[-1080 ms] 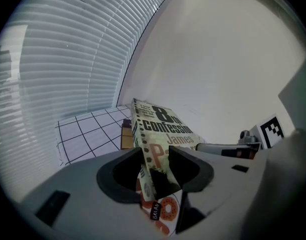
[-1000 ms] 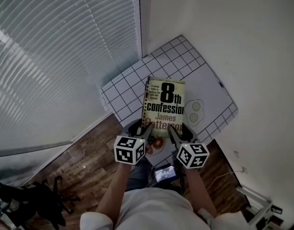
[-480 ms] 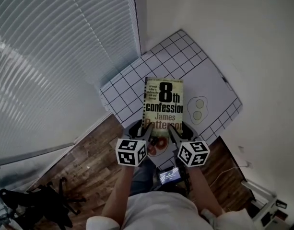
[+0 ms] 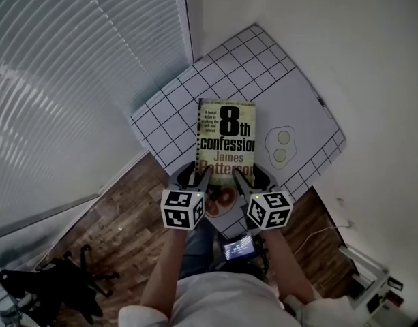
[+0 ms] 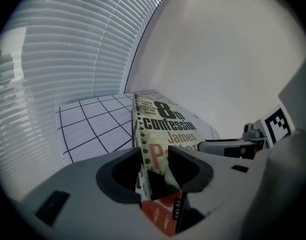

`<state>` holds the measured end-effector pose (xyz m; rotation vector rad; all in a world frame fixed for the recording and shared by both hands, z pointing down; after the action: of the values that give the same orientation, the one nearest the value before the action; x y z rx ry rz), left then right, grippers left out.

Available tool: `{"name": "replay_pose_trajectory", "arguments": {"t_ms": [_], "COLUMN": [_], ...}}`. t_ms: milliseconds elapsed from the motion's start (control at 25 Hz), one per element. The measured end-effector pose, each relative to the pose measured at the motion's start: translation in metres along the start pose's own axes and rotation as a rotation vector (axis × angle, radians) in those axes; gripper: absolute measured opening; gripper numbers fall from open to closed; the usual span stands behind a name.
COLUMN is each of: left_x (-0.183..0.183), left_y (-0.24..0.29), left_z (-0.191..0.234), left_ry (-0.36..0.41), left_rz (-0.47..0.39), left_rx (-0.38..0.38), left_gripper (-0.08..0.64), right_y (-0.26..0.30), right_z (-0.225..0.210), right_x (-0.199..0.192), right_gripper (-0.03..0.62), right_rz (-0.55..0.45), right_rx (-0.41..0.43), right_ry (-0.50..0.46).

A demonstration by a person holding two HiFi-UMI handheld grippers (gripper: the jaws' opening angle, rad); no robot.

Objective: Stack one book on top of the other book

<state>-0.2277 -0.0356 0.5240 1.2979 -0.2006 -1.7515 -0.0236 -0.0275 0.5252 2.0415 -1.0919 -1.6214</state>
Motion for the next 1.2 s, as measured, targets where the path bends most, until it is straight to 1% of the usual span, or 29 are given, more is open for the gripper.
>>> {"name": "replay_pose_trajectory", "arguments": {"t_ms": [200,360,520,640,800,920,1040,1120,1200], "left_x": [-0.002,-0.005,-0.003,0.003,0.011,0.016,0.022,0.026,0.027], "left_y": [0.003,0.003,0.001,-0.003,-0.012,-0.020,-0.029,-0.035,-0.042], "left_z": [-0.001,-0.005,-0.006,-0.005,-0.004,-0.009,-0.016,-0.022,-0.026], "left_ry": [0.027,0.060,0.100,0.122,0.105,0.143,0.187,0.202,0.215], "left_rz": [-0.011,-0.033,-0.024,-0.035,-0.069,-0.101,-0.132,-0.152,-0.169], "left_rx": [0.011,0.043,0.060,0.075,0.086,0.106,0.121,0.122,0.128], "left_gripper": [0.170,0.170,0.170,0.171,0.172,0.172,0.172,0.168,0.133], "right_y": [0.003,0.003,0.001,-0.006,-0.016,-0.026,-0.040,-0.051,-0.060], "right_z": [-0.002,0.000,-0.001,-0.002,-0.004,-0.004,-0.003,-0.002,-0.001], "right_x": [-0.004,-0.003,0.000,0.005,0.013,0.017,0.021,0.025,0.027], "right_gripper": [0.229,0.232,0.230,0.221,0.219,0.209,0.162,0.089,0.034], "right_rz": [0.005,0.013,0.011,-0.029,-0.081,-0.121,-0.154,-0.181,-0.210], "right_rx": [-0.014,-0.033,-0.040,-0.051,-0.060,-0.064,-0.090,-0.109,-0.119], "right_ry": [0.011,-0.009,-0.022,-0.043,-0.067,-0.086,-0.130,-0.157,-0.173]}}
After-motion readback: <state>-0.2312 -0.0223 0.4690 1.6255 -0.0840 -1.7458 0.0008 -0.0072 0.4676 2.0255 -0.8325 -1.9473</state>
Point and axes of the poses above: the fingertips, and each gripper's own axes: y forward along the fingers, z to its left, x out of its top, the point moved 9 cm from there along -y, backward along the fingers, and after that the axes turned 6 degrees about -x, right-handed, at the moved point
